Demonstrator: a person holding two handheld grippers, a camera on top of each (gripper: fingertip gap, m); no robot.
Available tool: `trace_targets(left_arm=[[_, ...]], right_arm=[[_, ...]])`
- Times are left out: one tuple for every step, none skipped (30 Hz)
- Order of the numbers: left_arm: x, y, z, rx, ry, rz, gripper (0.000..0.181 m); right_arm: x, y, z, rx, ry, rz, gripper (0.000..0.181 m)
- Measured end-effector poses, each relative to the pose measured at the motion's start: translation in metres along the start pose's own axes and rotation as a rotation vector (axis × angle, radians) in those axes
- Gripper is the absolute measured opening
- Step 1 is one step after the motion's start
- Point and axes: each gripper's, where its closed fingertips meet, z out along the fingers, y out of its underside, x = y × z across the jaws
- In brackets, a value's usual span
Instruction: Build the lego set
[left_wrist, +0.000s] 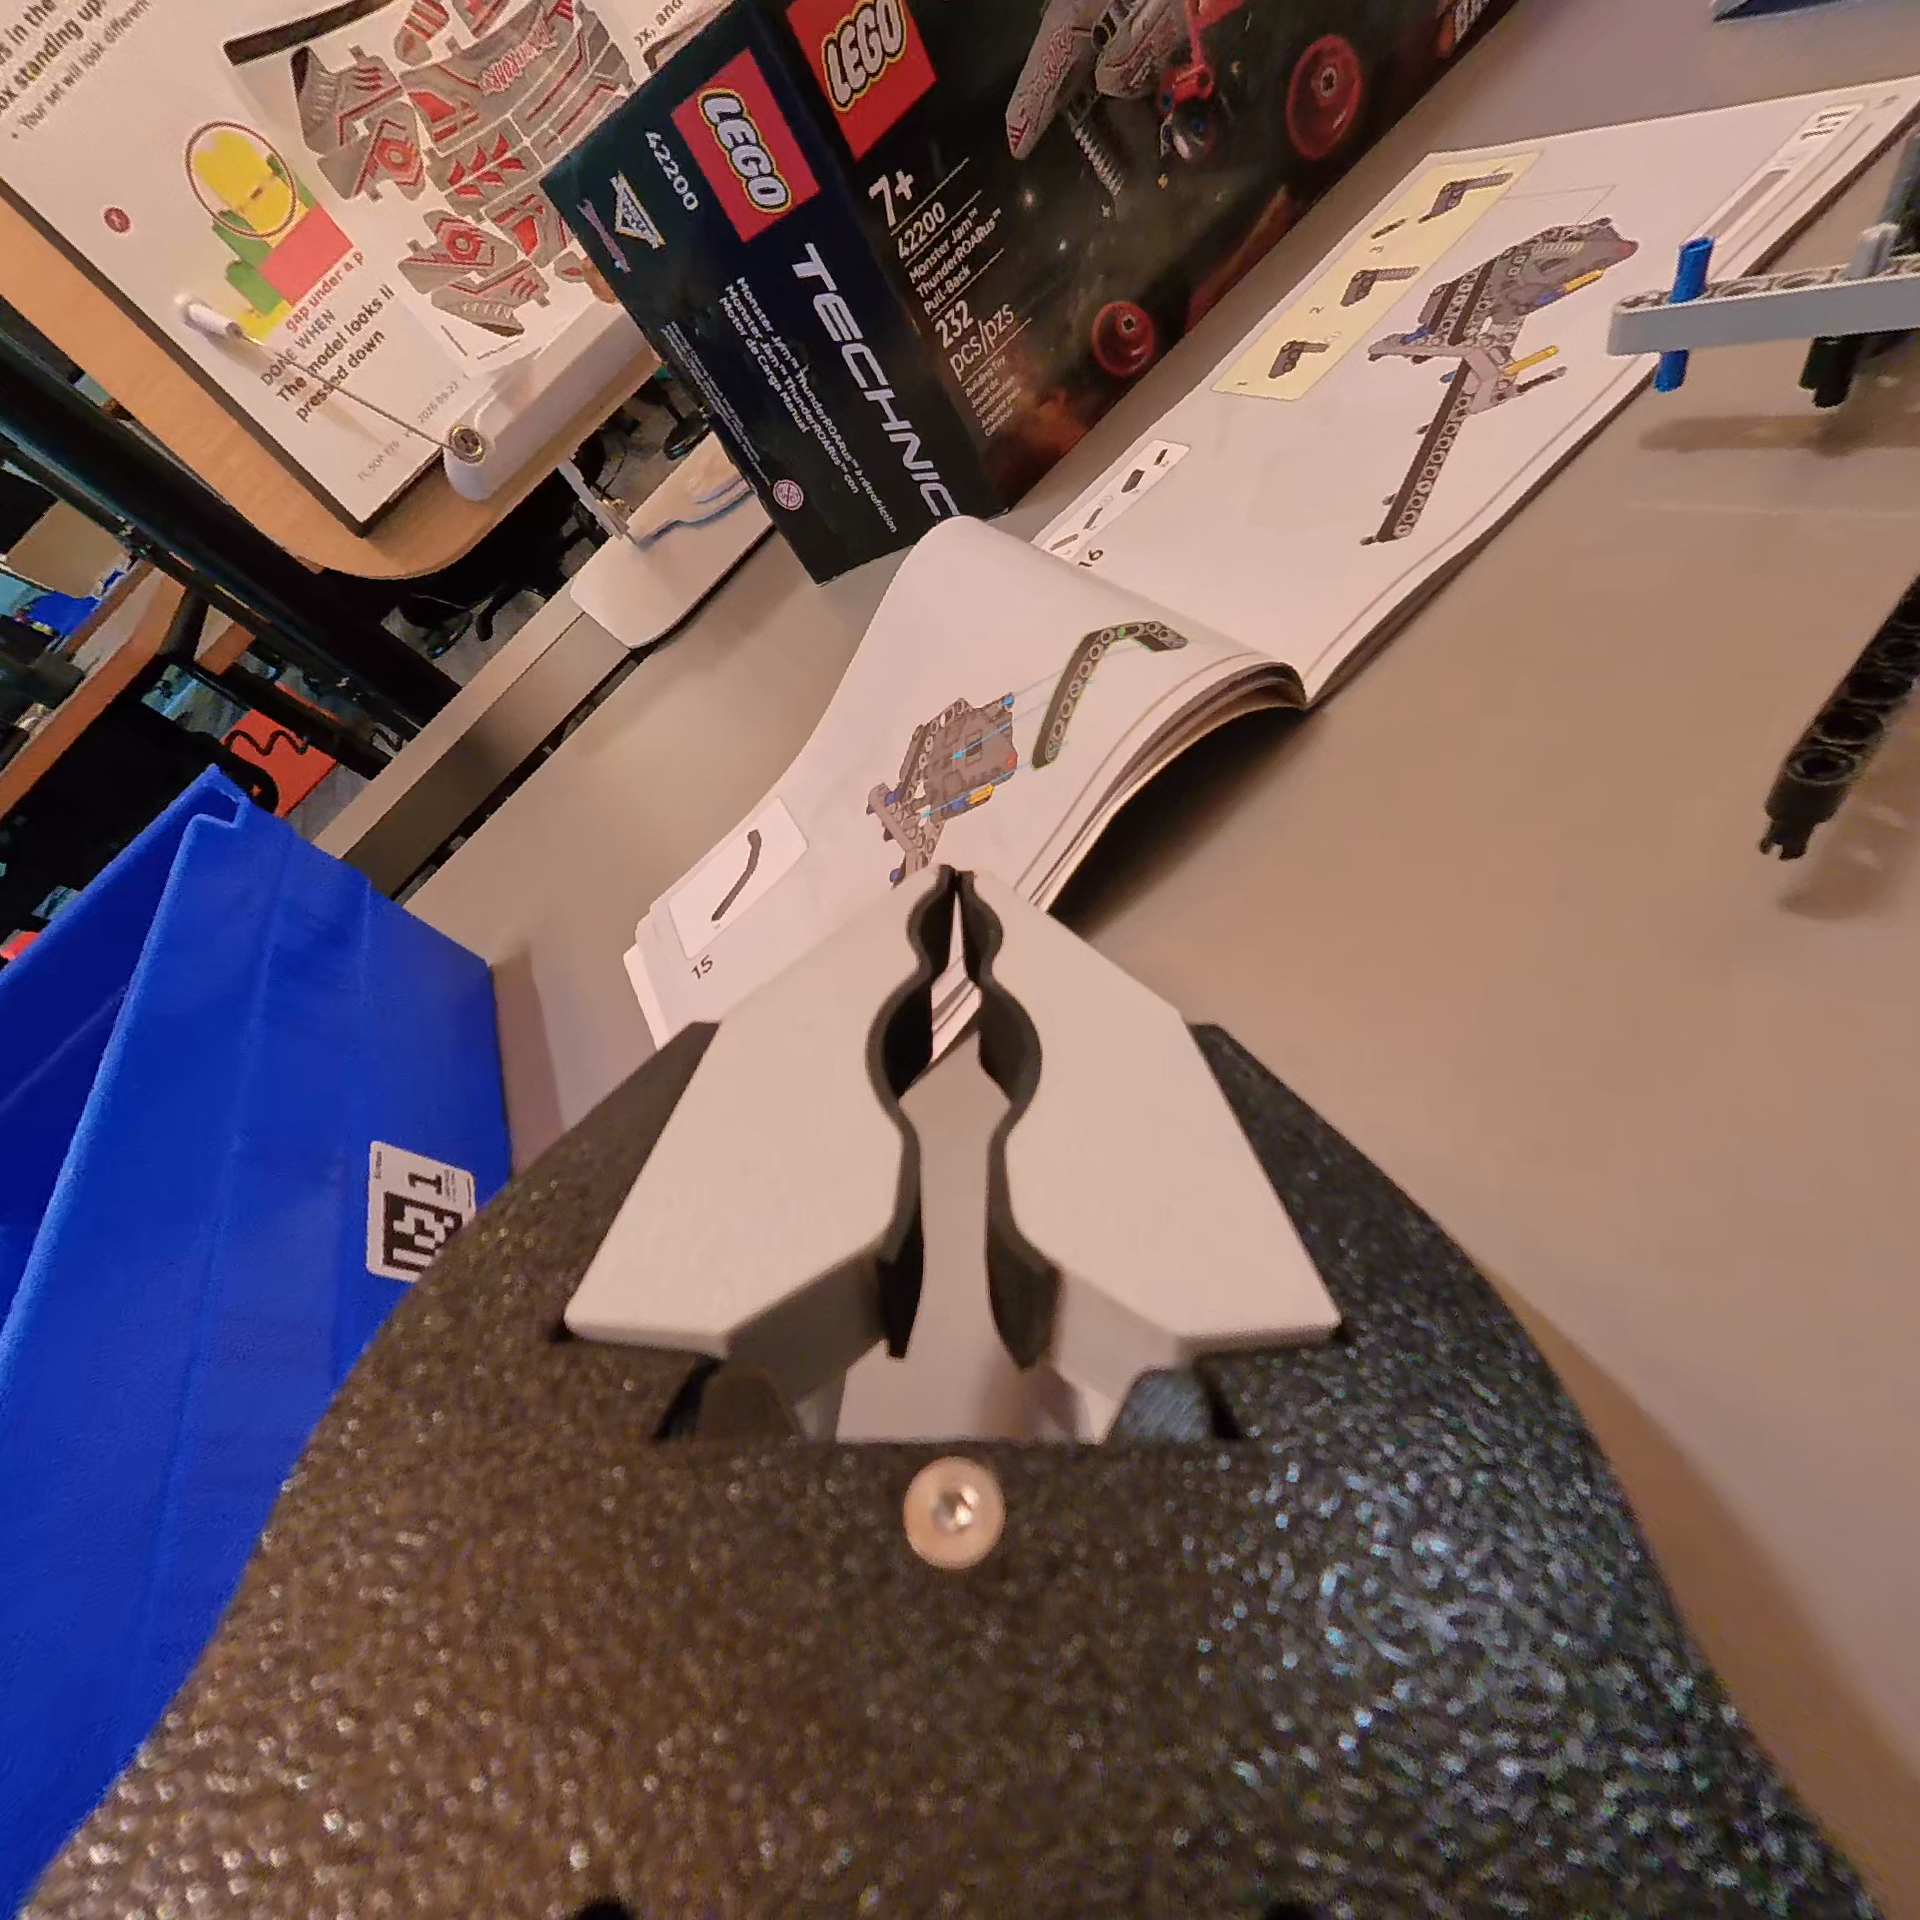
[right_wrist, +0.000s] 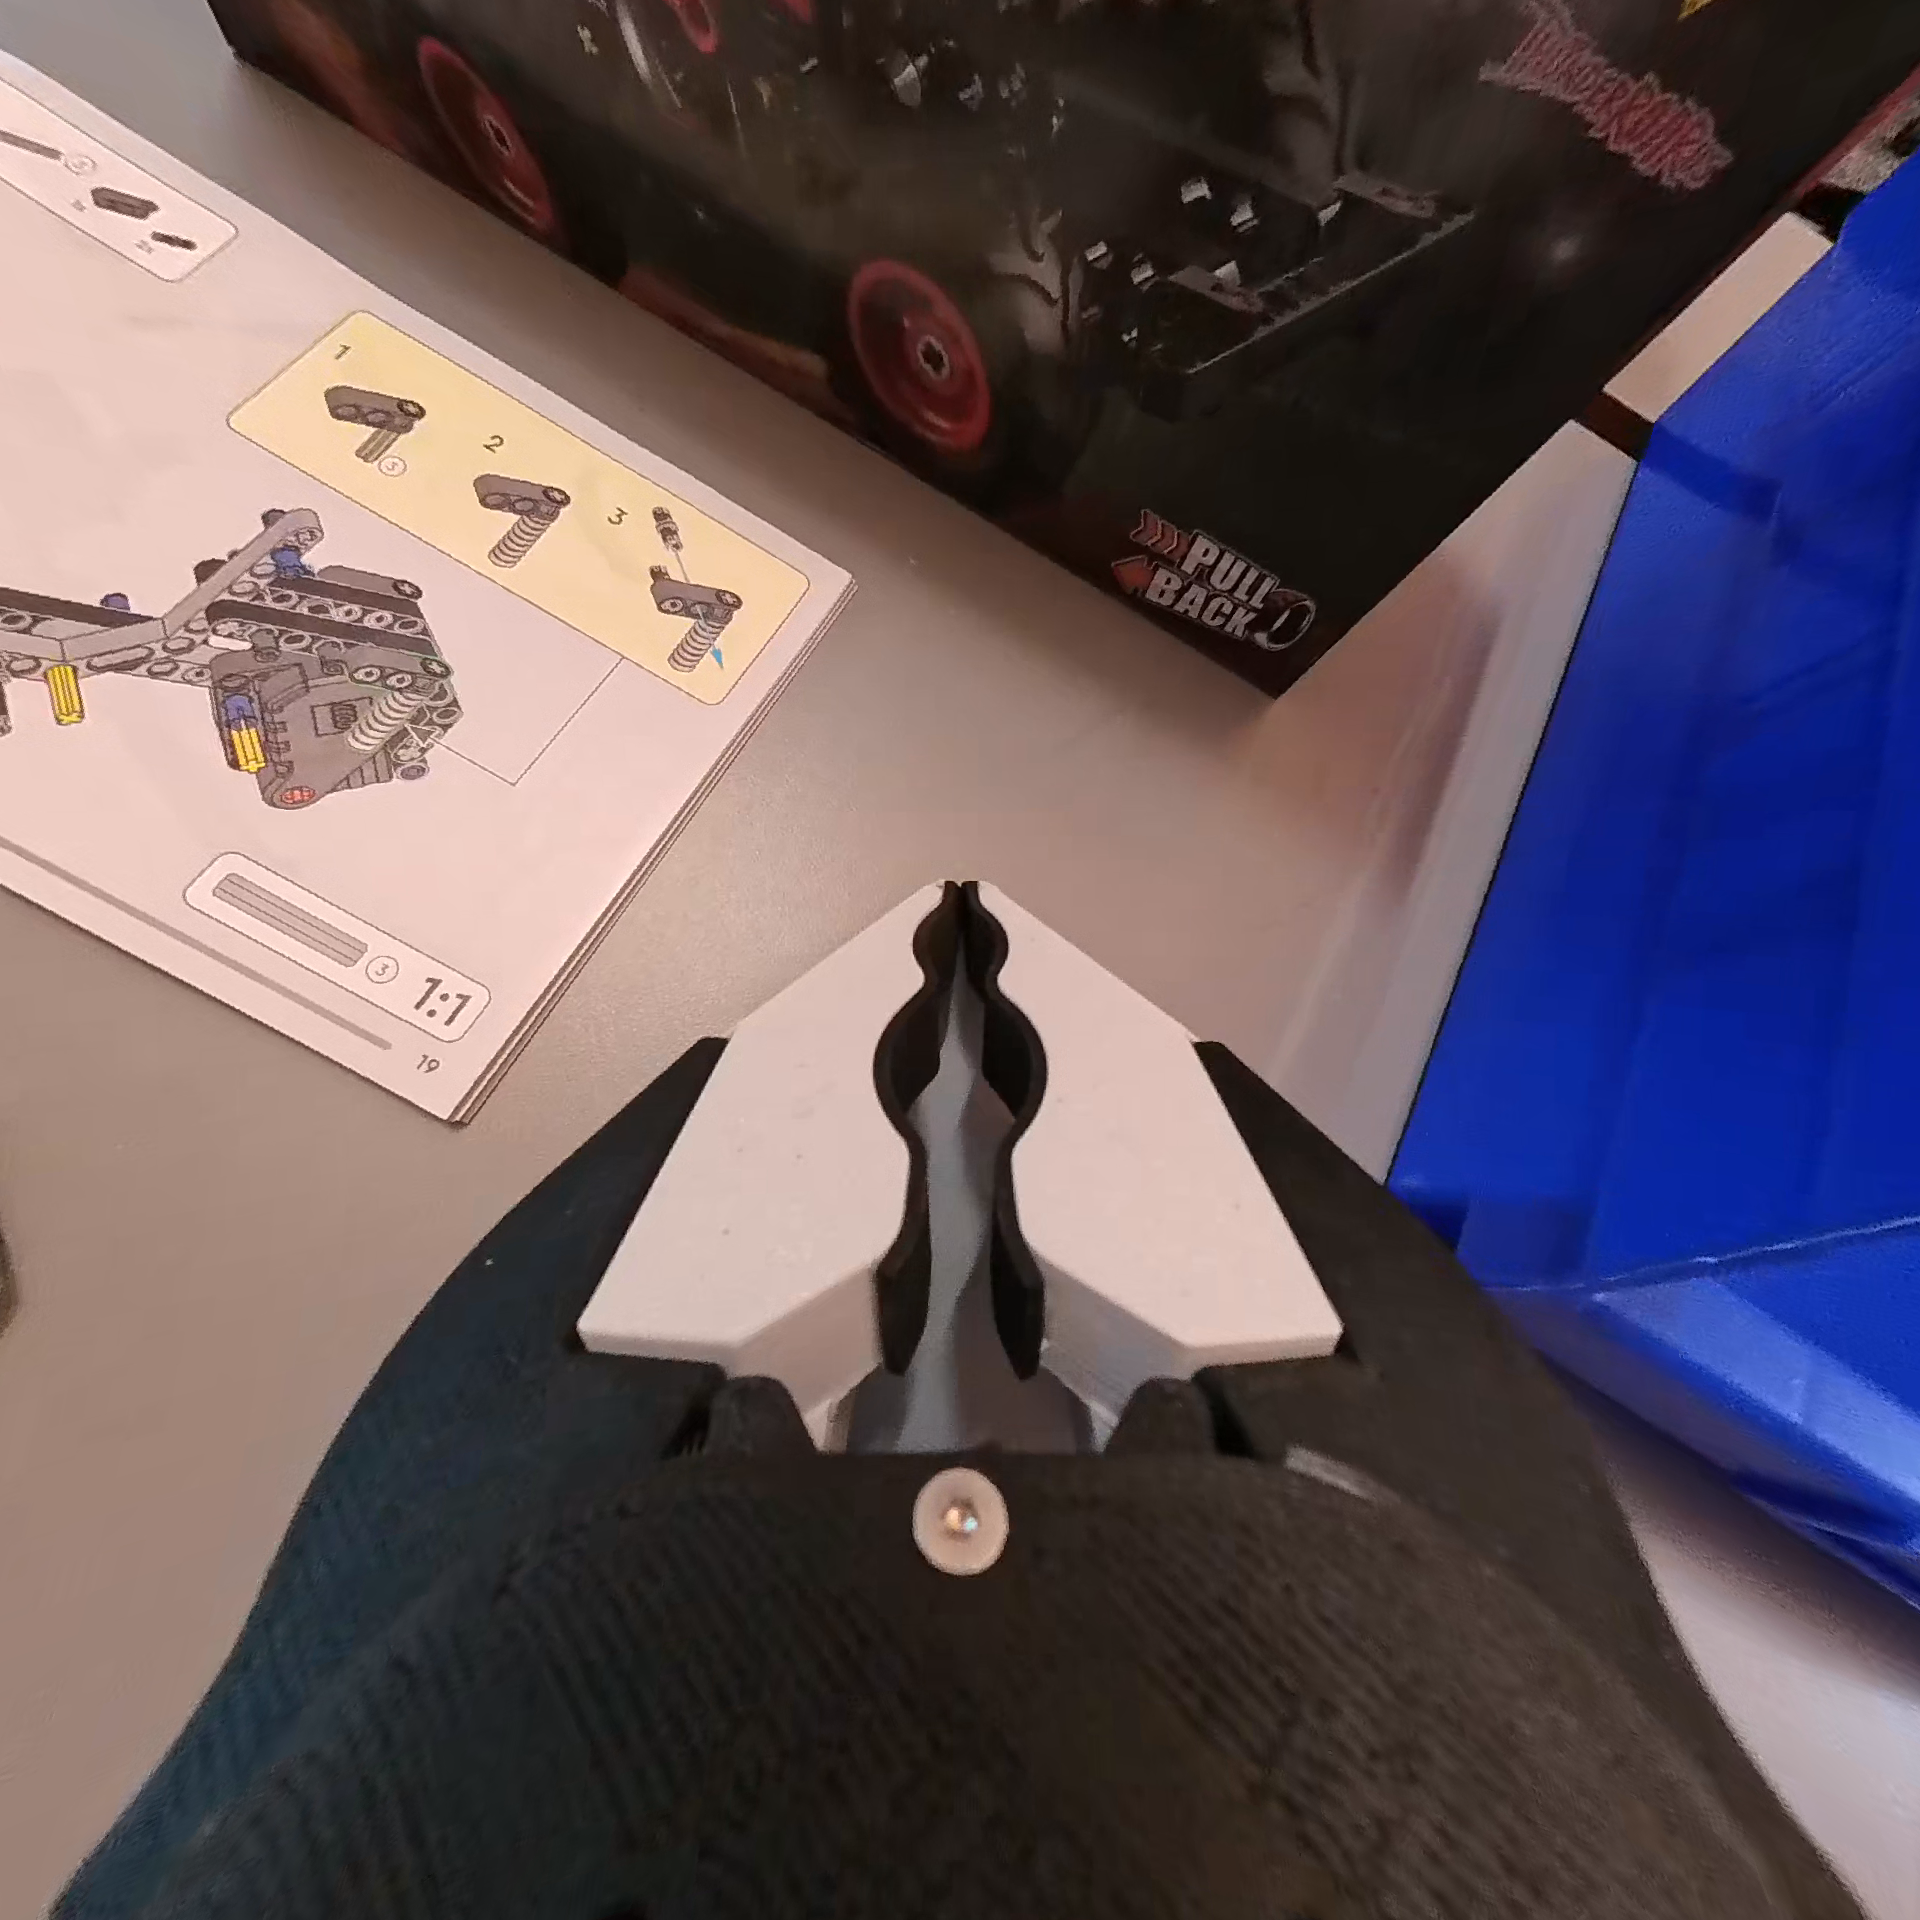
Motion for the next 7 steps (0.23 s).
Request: trace_targets(left_arm=[[0.0002,0.0,0.0,0.0,0.001,0.002,0.0],[0.0004,0.0,0.0001,0.0,0.001,0.003,0.0],[0.0006,0.0001,0.0001,-0.001,0.001,0.005,0.0],[0.0008,0.0003,0.0001,-0.002,0.002,0.006,0.0],[0.0009,0.0003,0.0003,-0.003,0.002,0.007,0.0],[0.0009,0.0004,0.0004,-0.004,0.001,0.007,0.0],[0.0009,0.0005,0.0004,-0.004,0.001,0.008,0.0]], right_arm=[[-0.0002,0.0,-0.0001,0.0,0.002,-0.003,0.0],[-0.0002,0.0,-0.0001,0.001,0.003,-0.005,0.0],[-0.0002,-0.0001,-0.0001,0.001,0.004,-0.006,0.0],[-0.0003,-0.0001,-0.0001,0.001,0.004,-0.007,0.0],[-0.0003,-0.0001,-0.0001,0.001,0.003,-0.006,0.0],[-0.0003,-0.0001,-0.0001,0.0,0.002,-0.004,0.0],[-0.0003,0.0,-0.0001,0.0,0.001,-0.003,0.0]])
